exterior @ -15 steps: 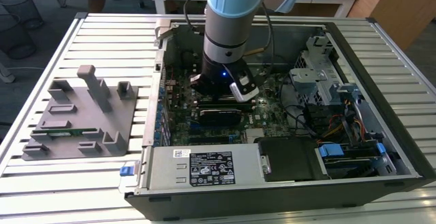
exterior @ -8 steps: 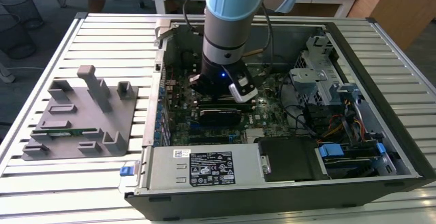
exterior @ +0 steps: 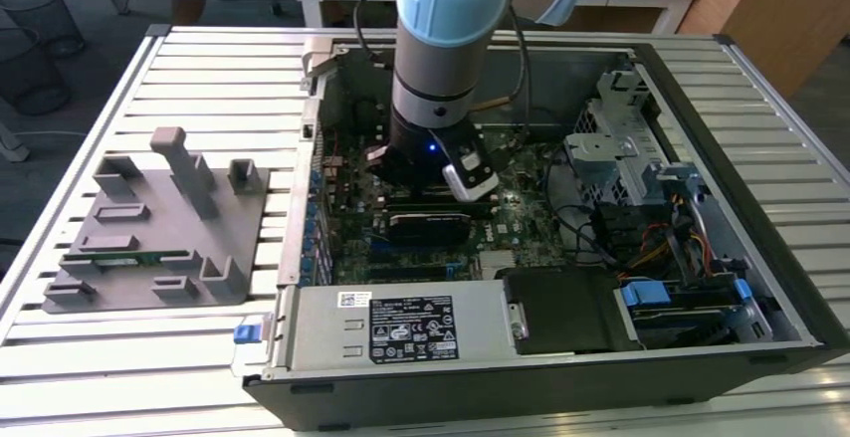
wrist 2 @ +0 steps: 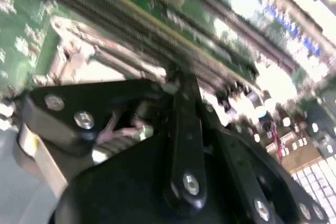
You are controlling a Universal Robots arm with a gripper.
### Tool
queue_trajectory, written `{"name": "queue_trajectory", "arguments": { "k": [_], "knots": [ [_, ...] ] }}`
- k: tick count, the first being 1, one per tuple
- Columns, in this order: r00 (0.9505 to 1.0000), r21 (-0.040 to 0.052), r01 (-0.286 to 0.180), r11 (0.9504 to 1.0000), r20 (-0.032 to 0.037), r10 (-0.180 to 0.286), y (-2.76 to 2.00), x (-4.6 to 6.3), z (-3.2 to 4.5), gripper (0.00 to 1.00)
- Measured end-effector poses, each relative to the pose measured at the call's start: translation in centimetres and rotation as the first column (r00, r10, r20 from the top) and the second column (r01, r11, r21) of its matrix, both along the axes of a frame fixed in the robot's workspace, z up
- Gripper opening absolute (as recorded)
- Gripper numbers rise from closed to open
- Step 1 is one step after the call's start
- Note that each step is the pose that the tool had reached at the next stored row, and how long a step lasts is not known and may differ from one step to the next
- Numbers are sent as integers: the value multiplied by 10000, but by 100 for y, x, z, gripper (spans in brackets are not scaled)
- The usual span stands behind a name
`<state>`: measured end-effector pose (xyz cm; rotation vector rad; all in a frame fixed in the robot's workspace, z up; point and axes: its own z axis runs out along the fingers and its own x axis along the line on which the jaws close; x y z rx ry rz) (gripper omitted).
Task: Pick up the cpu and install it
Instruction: 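Install the second cpu locking lever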
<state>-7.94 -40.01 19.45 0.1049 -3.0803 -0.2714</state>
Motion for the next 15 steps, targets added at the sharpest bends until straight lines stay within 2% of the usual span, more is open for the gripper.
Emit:
{"name": "queue_trajectory", "arguments": {
  "k": [3,12,15],
  "knots": [
    [10000,80,0,10000,-1,0,-1,-6,1,11],
    [10000,85,0,10000,-1,0,-2,-7,56,11],
    [10000,94,0,10000,-2,0,-32,-7,57,11]
  ]
}}
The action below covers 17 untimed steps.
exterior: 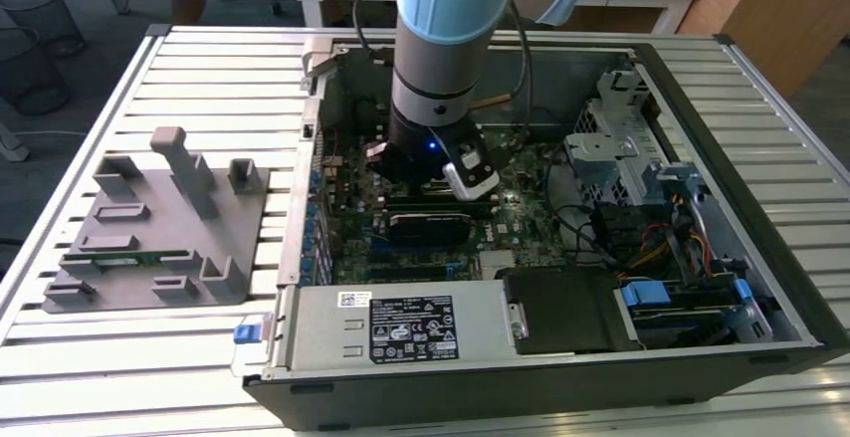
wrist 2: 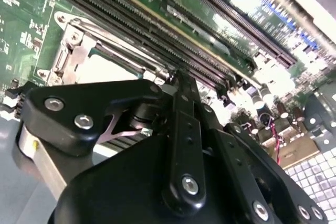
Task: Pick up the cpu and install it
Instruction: 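Install the second cpu locking lever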
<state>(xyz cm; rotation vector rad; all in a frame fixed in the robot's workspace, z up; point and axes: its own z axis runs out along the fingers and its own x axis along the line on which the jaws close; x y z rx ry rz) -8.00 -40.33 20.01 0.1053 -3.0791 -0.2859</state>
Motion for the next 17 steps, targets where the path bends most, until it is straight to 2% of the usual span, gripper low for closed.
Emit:
{"name": "queue_trajectory", "arguments": {
  "k": [5,9,11,14,15,17],
  "knots": [
    [10000,50,0,10000,0,0,-63,0,0,11],
    [10000,156,0,9999,0,0,-95,0,0,11],
    [10000,305,1,9995,-1,-1,-101,0,0,11],
    [10000,601,0,9982,-2,0,-107,0,-2,11],
    [10000,661,0,9978,-1,0,-109,0,-5,11],
    [10000,725,1,9974,-1,-1,-113,0,-22,11]
  ]
}}
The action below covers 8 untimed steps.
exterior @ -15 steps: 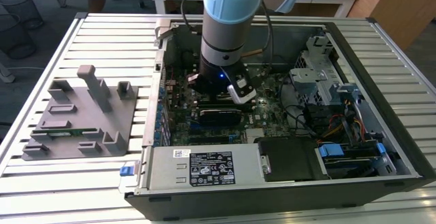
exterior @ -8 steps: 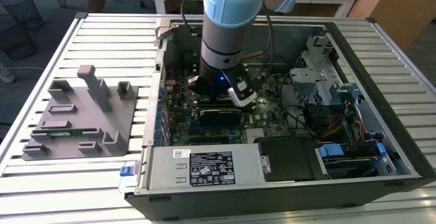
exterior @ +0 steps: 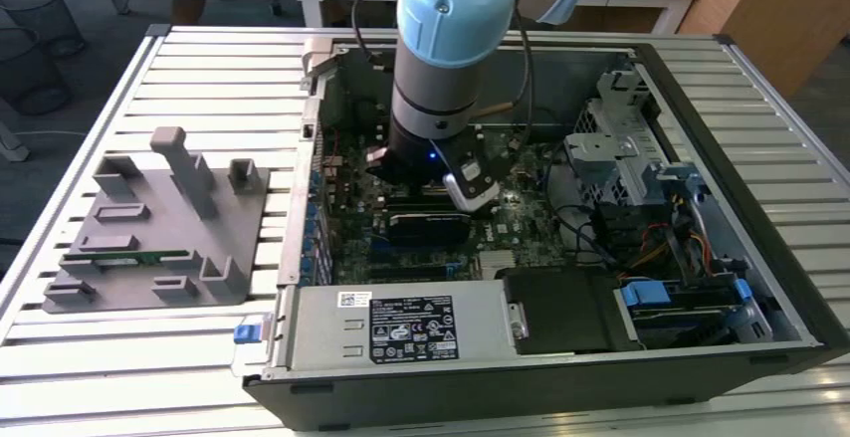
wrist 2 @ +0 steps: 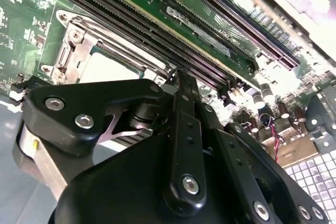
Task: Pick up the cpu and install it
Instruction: 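Install the second cpu locking lever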
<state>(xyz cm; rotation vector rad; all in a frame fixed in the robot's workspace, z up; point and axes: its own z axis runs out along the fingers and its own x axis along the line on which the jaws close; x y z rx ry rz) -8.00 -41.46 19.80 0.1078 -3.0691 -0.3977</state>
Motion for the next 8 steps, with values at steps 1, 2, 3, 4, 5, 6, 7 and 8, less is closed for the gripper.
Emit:
{"name": "queue_trajectory", "arguments": {
  "k": [1,2,3,4,5,6,7,8],
  "knots": [
    [10000,22,0,10000,1,0,-2,0,-10,11],
    [10000,41,-1,10000,1,1,-4,0,-19,11],
    [10000,58,0,10000,1,0,-6,0,-26,11],
    [10000,70,-1,10000,1,1,-7,0,-30,11],
    [10000,84,-1,10000,0,1,-7,0,-34,11],
    [10000,99,0,10000,-1,0,-9,0,-36,11],
    [10000,120,-1,9999,-1,1,-9,0,-37,11],
    [10000,144,-1,9999,-1,1,-9,0,-38,11]
  ]
}}
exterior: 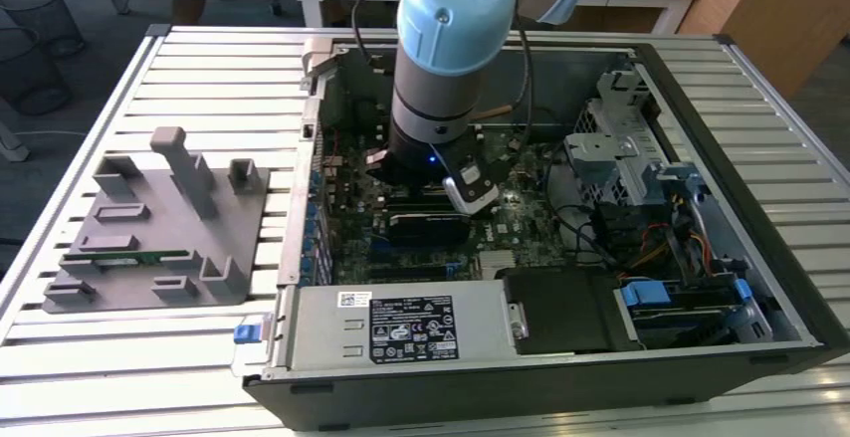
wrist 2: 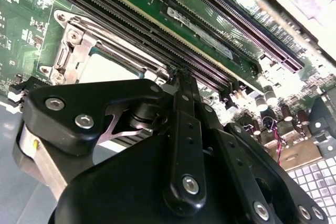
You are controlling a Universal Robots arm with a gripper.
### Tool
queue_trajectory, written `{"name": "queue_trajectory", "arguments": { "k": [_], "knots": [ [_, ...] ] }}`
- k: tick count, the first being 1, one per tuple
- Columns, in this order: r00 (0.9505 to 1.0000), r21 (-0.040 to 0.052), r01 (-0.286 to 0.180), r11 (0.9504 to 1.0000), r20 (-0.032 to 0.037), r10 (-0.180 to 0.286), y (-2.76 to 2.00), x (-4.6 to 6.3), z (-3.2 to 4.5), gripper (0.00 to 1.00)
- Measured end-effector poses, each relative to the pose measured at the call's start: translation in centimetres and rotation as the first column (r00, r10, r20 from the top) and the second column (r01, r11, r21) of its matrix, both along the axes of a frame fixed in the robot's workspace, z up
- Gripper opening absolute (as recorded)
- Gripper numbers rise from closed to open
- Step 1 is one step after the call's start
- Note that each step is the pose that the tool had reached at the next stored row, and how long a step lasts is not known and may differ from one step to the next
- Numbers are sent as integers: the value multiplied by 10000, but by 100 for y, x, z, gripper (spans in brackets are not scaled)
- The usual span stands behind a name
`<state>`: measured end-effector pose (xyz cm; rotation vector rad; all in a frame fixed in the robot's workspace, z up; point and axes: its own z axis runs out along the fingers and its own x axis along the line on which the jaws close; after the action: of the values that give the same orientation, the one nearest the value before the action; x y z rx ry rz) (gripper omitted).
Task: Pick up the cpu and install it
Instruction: 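Install the second cpu locking lever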
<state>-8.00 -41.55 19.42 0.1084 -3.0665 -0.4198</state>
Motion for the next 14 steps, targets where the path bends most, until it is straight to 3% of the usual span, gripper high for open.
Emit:
{"name": "queue_trajectory", "arguments": {
  "k": [6,14],
  "knots": [
    [10000,145,0,9999,2,0,1,0,-6,11],
    [10000,168,-1,9999,4,1,1,0,-40,11]
  ]
}}
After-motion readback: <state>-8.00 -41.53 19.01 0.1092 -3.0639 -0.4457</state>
